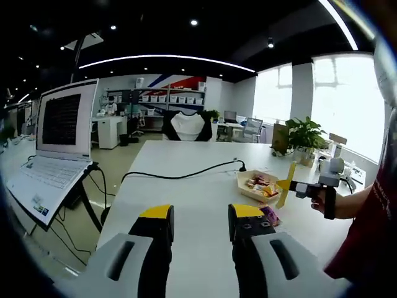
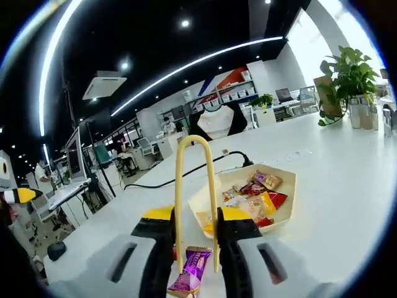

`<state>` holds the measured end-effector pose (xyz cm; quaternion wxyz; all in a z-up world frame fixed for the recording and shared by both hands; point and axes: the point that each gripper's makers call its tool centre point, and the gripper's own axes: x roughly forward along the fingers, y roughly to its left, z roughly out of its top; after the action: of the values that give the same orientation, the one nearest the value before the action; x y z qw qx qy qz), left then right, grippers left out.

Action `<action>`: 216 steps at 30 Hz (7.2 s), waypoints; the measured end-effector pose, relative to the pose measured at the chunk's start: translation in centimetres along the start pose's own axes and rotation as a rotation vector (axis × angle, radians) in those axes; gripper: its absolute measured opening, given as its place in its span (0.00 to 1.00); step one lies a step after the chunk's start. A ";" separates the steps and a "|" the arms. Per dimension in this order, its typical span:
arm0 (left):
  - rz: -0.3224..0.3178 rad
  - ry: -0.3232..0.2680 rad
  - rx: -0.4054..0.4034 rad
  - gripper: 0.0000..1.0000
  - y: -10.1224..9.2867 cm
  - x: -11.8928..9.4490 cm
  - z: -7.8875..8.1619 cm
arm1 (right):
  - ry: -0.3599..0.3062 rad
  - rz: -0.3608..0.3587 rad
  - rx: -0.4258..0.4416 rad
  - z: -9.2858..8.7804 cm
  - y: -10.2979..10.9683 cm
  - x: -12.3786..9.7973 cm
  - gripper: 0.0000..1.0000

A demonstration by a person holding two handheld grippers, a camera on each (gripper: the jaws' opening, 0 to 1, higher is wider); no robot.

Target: Place the target food into the container with the food tongs after gripping and lifting it, then release it inside without dropping or visibly crushing the food.

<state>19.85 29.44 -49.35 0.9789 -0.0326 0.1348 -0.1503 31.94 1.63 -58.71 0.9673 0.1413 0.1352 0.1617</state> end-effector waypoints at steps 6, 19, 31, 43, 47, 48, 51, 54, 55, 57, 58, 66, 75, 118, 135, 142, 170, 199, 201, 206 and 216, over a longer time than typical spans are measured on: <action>0.004 0.026 0.037 0.37 0.0 -0.1 -0.2 | 0.015 0.009 -0.021 -1.2 0.7 0.8 0.23; 0.015 0.034 0.038 0.37 0.5 -0.3 0.0 | 0.020 0.095 -0.290 -2.8 2.6 1.4 0.21; -0.011 0.034 0.045 0.37 -0.4 0.6 0.3 | 0.157 0.131 -0.188 -2.8 0.5 0.0 0.15; -0.031 0.019 0.018 0.37 -0.9 1.3 0.0 | 0.077 0.054 0.189 1.6 -4.5 -3.1 0.16; -0.039 0.012 0.014 0.37 -1.1 1.6 0.0 | 0.018 0.025 0.234 4.2 -6.0 -3.4 0.16; -0.040 0.010 0.013 0.37 -1.2 1.6 0.0 | 0.010 0.021 0.215 4.7 -6.2 -3.4 0.16; -0.042 0.011 0.015 0.37 -1.3 1.6 -0.1 | -0.026 0.010 0.189 6.4 -6.6 -3.0 0.16; -0.038 0.015 0.023 0.37 -1.3 1.4 -0.2 | -0.083 0.004 0.165 9.1 -6.9 -2.1 0.16; -0.036 0.015 0.024 0.37 -1.3 1.3 -0.2 | -0.097 0.006 0.156 9.7 -7.0 -1.8 0.16; -0.030 0.013 0.022 0.37 -1.0 1.0 -0.2 | -0.123 0.006 0.118 11.3 -7.0 -1.1 0.16; -0.025 0.012 0.021 0.37 -0.9 0.9 -0.2 | -0.132 0.005 0.103 12.0 -7.1 -0.8 0.16; -0.004 0.002 0.005 0.37 -0.4 0.2 -0.4 | -0.147 0.013 -0.033 14.7 -6.1 2.5 0.16; 0.022 0.007 0.018 0.36 0.1 -0.8 -0.5 | -0.194 0.053 -0.097 16.1 -4.4 4.2 0.23; -0.144 -0.013 0.033 0.36 -3.7 4.7 0.8 | -0.056 -0.159 -0.143 6.9 -12.9 -14.5 0.24; -0.110 0.007 0.049 0.36 -3.1 4.0 -0.3 | -0.063 -0.158 -0.168 7.1 -12.5 -15.4 0.24; -0.063 0.011 0.046 0.36 -1.9 2.7 -0.9 | -0.036 -0.042 -0.101 5.6 -7.9 -10.5 0.24; 0.213 0.052 0.009 0.36 5.6 -7.3 -3.7 | 0.073 0.135 -0.125 0.0 6.0 5.6 0.23; 0.155 0.050 0.030 0.36 5.2 -4.9 -3.6 | 0.148 0.212 -0.259 -0.2 5.0 4.3 0.15; 0.141 0.048 0.031 0.36 4.8 -4.4 -3.5 | 0.114 0.217 -0.254 1.4 5.0 3.7 0.16; 0.109 0.039 0.038 0.36 3.9 -3.5 -3.2 | 0.014 0.152 -0.216 5.9 2.7 3.4 0.16; 0.118 0.039 0.049 0.36 4.2 -4.5 -3.1 | -0.078 0.092 -0.222 11.4 -0.3 5.4 0.16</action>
<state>16.08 34.74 -51.58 0.9837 0.0025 0.1520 -0.0962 40.43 0.63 -49.42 0.9730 0.0457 0.0724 0.2142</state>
